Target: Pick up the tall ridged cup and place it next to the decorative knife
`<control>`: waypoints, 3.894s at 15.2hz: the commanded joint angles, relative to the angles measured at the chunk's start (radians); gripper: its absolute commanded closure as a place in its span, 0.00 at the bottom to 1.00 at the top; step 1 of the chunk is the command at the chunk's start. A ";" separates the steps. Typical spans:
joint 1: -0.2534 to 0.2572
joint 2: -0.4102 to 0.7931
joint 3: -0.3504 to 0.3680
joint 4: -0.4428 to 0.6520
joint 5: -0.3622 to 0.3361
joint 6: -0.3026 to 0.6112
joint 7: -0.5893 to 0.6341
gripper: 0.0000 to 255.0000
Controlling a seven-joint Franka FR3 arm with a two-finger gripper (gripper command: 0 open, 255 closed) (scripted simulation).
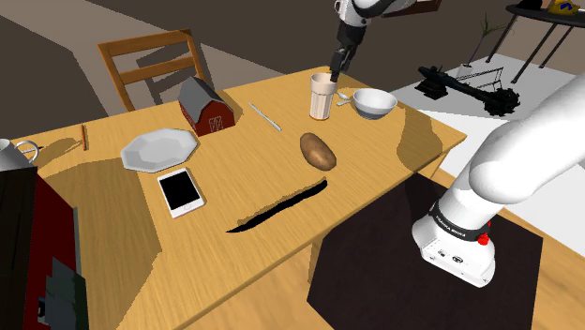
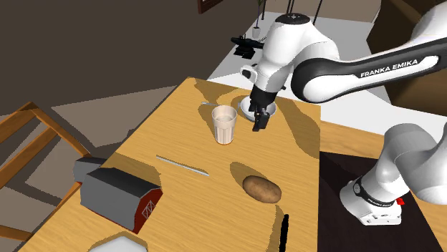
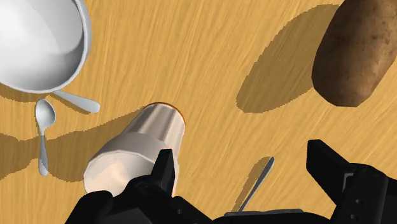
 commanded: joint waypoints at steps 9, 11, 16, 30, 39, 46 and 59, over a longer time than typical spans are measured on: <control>-0.025 0.372 -0.046 0.228 0.027 0.155 -0.116 0.00; -0.026 0.388 -0.046 0.220 0.030 0.178 -0.117 0.00; -0.029 0.430 -0.046 0.204 0.038 0.236 -0.123 0.00; -0.030 0.435 -0.046 0.203 0.039 0.242 -0.123 1.00; -0.029 0.410 -0.047 0.227 0.035 0.193 -0.122 1.00; -0.027 0.372 -0.047 0.278 0.030 0.105 -0.122 1.00; -0.025 0.329 -0.047 0.402 0.026 -0.062 -0.124 1.00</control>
